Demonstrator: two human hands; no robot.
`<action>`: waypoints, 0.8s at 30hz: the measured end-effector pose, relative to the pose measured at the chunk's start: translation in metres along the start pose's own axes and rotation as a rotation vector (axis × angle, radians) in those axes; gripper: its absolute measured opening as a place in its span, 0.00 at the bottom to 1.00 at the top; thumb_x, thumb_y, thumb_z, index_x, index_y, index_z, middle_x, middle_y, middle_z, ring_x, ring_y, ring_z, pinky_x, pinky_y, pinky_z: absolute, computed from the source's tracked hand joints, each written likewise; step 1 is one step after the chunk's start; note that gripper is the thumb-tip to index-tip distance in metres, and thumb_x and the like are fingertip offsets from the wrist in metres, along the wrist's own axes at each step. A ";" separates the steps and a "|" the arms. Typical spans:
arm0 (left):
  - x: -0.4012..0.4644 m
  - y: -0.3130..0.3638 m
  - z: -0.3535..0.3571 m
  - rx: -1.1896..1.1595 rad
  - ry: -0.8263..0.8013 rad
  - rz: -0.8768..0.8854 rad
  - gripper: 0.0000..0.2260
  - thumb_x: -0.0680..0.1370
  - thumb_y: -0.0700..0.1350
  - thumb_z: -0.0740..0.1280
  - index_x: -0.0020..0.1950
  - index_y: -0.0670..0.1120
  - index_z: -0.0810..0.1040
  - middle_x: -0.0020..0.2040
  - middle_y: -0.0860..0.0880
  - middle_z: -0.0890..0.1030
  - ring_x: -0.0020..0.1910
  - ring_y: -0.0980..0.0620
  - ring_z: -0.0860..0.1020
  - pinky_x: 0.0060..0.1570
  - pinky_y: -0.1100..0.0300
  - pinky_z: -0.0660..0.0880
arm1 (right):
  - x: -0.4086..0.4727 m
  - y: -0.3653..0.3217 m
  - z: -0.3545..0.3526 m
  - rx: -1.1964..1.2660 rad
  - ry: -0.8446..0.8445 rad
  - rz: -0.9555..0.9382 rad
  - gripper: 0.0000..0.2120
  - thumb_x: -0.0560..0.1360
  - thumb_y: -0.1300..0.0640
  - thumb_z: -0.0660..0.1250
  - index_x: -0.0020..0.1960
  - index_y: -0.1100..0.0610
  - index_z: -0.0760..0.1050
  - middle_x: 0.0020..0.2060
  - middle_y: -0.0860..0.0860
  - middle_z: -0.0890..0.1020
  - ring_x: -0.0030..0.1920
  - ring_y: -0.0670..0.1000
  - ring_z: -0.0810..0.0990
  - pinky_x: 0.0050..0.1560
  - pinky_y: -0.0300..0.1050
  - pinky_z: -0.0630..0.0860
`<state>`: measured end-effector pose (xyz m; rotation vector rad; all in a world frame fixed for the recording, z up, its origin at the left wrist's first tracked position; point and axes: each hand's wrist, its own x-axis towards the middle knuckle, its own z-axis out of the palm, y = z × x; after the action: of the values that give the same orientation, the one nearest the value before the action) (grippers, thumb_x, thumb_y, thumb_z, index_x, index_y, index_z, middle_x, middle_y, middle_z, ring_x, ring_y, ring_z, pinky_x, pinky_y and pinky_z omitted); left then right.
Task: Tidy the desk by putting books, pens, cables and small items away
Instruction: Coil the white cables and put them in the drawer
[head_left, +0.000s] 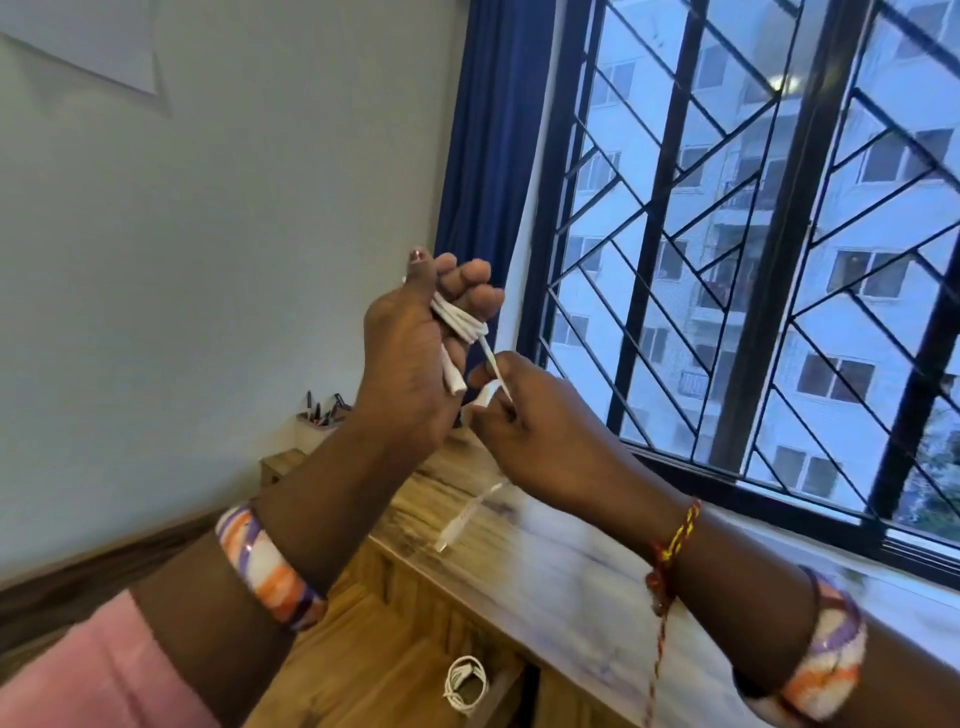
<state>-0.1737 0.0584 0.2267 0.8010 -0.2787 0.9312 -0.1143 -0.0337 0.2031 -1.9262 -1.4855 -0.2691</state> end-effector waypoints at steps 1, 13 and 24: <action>0.001 0.000 -0.003 0.116 0.062 0.072 0.11 0.81 0.48 0.56 0.44 0.46 0.73 0.31 0.52 0.81 0.31 0.57 0.80 0.46 0.61 0.79 | 0.000 -0.004 0.003 -0.014 -0.008 -0.011 0.08 0.77 0.57 0.61 0.55 0.55 0.70 0.30 0.47 0.74 0.31 0.47 0.73 0.31 0.42 0.69; -0.009 0.036 -0.071 1.989 -0.265 0.532 0.24 0.78 0.63 0.45 0.41 0.48 0.70 0.31 0.51 0.78 0.27 0.54 0.74 0.28 0.61 0.68 | 0.017 -0.010 -0.018 -0.718 0.003 -0.438 0.17 0.72 0.59 0.68 0.60 0.49 0.73 0.46 0.48 0.79 0.45 0.51 0.79 0.41 0.45 0.70; -0.001 -0.001 -0.020 0.815 -0.503 0.035 0.13 0.74 0.51 0.60 0.33 0.48 0.77 0.19 0.52 0.69 0.20 0.54 0.68 0.29 0.66 0.73 | 0.044 0.036 -0.028 0.062 0.319 -0.362 0.09 0.76 0.55 0.63 0.48 0.52 0.83 0.36 0.49 0.82 0.39 0.47 0.80 0.42 0.43 0.76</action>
<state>-0.1758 0.0718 0.2120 1.7950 -0.3499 0.8598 -0.0607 -0.0207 0.2341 -1.4742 -1.5912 -0.6525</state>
